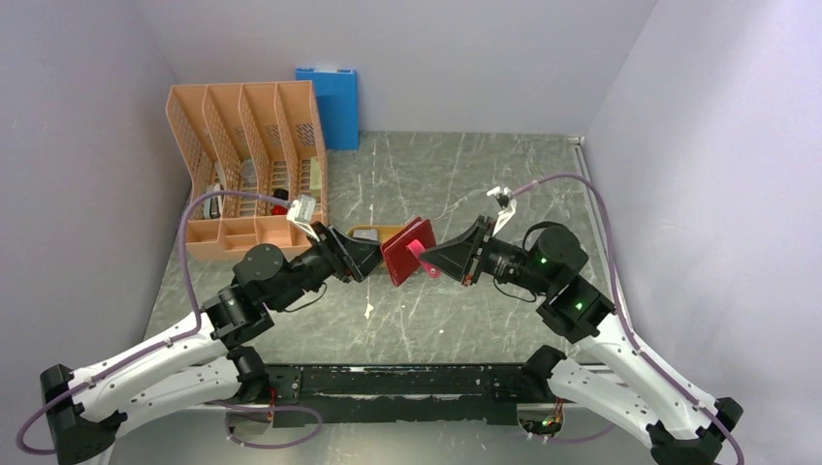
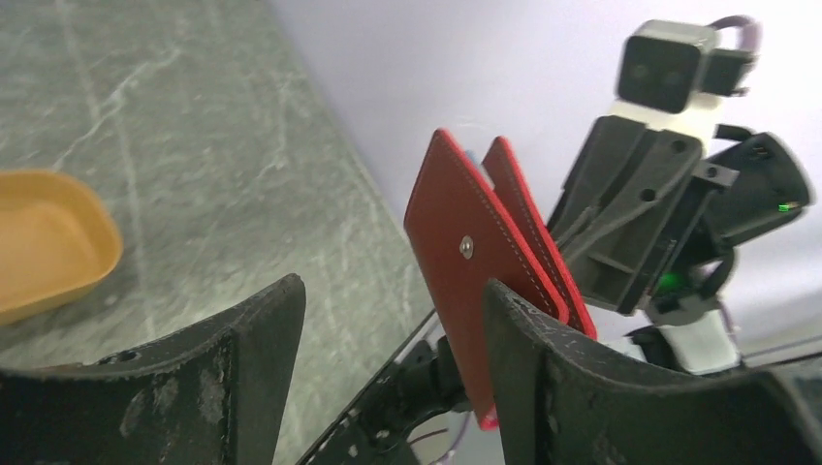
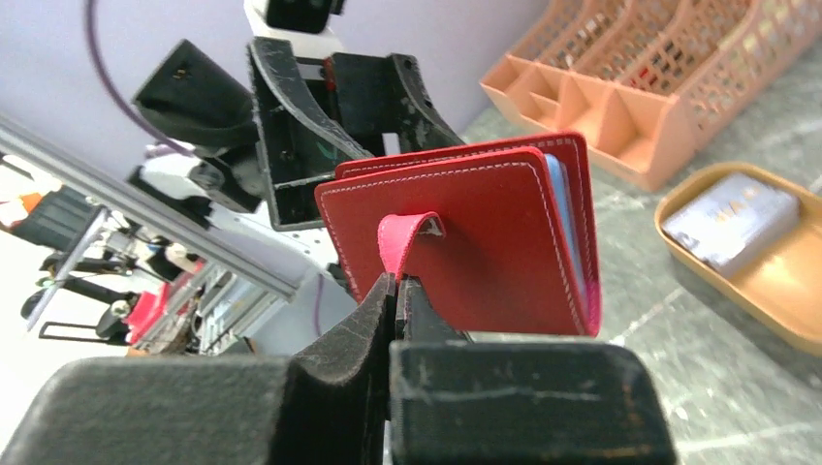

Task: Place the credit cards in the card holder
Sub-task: Place the card holder at the center of the board.

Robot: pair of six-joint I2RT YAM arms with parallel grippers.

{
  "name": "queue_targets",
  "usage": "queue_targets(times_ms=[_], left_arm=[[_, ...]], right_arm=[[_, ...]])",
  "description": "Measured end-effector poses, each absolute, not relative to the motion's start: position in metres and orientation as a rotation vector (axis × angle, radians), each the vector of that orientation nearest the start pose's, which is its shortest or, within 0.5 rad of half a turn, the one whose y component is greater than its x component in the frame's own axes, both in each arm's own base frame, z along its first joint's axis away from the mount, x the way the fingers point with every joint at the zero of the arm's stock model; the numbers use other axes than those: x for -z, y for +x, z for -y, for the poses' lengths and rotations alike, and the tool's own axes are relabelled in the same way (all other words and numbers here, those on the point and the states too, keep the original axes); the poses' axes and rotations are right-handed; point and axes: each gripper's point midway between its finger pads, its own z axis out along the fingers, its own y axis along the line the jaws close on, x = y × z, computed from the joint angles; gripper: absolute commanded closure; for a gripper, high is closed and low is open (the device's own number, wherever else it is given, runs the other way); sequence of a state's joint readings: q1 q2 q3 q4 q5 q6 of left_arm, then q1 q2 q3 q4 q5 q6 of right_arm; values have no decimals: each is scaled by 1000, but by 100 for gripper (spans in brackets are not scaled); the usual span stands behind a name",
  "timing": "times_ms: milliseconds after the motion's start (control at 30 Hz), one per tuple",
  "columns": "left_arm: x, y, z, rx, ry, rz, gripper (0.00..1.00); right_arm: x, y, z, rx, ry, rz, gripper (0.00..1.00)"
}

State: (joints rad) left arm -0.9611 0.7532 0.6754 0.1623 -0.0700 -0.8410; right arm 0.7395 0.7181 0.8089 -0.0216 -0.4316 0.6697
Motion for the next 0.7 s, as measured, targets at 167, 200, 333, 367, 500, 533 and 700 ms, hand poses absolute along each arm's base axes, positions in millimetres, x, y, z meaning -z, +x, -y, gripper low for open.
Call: queue_targets(times_ms=[167,200,333,367,500,533,700], left_arm=[[-284,179,272,1269,3,-1760,28],[-276,180,269,1245,-4,-1782,28],[-246,182,255,1155,-55,-1851,28],[-237,183,249,1123,-74,-1873,28],[-205,184,229,1017,-156,-1950,29],[-196,184,224,983,-177,-1974,28],[-163,184,210,862,-228,-2071,29]], right_arm=[[-298,152,-262,-1343,-423,-1777,100],[-284,154,-262,-1328,-422,-1814,100],[-230,157,-264,-1275,-433,-1954,100],[-217,157,-264,-1261,-440,-1991,100],[-173,157,-265,-1211,-465,-2117,100],[-164,157,-265,-1198,-473,-2143,100],[-128,159,-260,-1104,-495,-2267,100]])
